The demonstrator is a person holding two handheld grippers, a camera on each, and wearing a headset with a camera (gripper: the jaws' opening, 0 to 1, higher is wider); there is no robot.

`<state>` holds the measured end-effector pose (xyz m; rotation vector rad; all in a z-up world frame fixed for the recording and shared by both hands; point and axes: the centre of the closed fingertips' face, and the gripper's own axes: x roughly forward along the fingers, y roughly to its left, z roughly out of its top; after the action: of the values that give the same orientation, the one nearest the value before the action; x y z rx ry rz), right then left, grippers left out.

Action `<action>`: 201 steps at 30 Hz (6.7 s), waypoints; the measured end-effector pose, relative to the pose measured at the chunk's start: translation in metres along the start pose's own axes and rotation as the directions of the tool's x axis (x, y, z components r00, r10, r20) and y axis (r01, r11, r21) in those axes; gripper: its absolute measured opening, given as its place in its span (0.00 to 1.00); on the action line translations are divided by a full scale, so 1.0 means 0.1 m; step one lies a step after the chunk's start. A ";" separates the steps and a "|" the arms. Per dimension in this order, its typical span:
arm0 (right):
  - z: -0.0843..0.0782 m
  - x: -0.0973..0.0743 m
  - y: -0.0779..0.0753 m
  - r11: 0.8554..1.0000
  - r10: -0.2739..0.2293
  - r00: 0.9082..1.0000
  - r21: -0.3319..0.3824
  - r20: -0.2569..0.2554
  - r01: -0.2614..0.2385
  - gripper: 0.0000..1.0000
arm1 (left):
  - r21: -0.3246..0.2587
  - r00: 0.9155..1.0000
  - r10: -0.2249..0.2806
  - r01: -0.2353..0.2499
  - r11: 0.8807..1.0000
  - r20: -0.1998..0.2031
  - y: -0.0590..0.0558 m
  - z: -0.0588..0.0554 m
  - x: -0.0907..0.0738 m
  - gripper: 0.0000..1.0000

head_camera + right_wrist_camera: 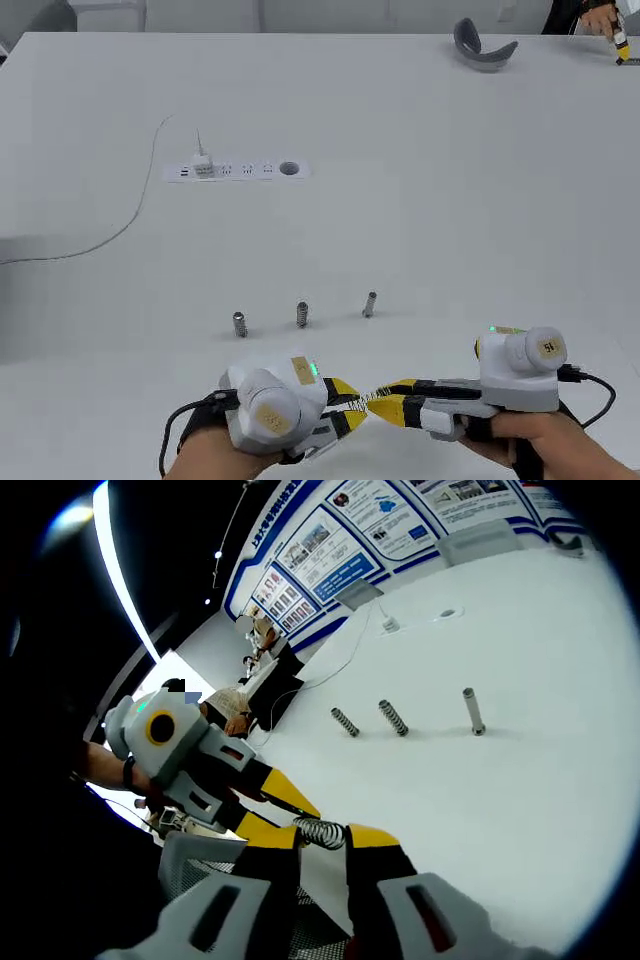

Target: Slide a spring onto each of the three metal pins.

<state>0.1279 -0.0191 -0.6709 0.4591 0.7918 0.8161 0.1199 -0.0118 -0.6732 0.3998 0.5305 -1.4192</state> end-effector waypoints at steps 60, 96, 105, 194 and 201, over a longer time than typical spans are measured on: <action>-0.16 -0.06 0.44 0.836 0.074 0.900 -0.466 -0.429 -0.291 0.13 | -0.018 0.967 -0.247 0.248 0.968 0.056 -0.30 0.11 -0.07 0.10; -0.02 -0.11 0.03 0.889 -0.054 0.948 -0.446 -0.315 -0.098 0.12 | -0.190 0.997 -0.036 0.047 0.981 0.062 0.19 -0.10 -0.10 0.23; 0.00 -0.16 -0.16 0.892 -0.125 0.946 -0.452 -0.299 -0.025 0.12 | -0.230 0.997 0.054 -0.042 0.972 0.049 0.41 -0.18 -0.16 0.26; 1.02 0.29 -1.23 0.788 -0.445 0.835 -0.585 -0.323 0.194 0.13 | -0.315 0.977 0.213 -0.200 0.928 0.007 0.84 -0.51 -0.66 0.66; 1.02 0.35 -1.24 0.787 -0.444 0.831 -0.589 -0.335 0.183 0.13 | -0.332 0.975 0.223 -0.206 0.920 0.014 0.88 -0.53 -0.70 0.66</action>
<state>0.2800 -0.0743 -0.7012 -0.3951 0.9972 0.7857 0.1968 0.0851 -0.6814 0.1461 0.6486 -1.1010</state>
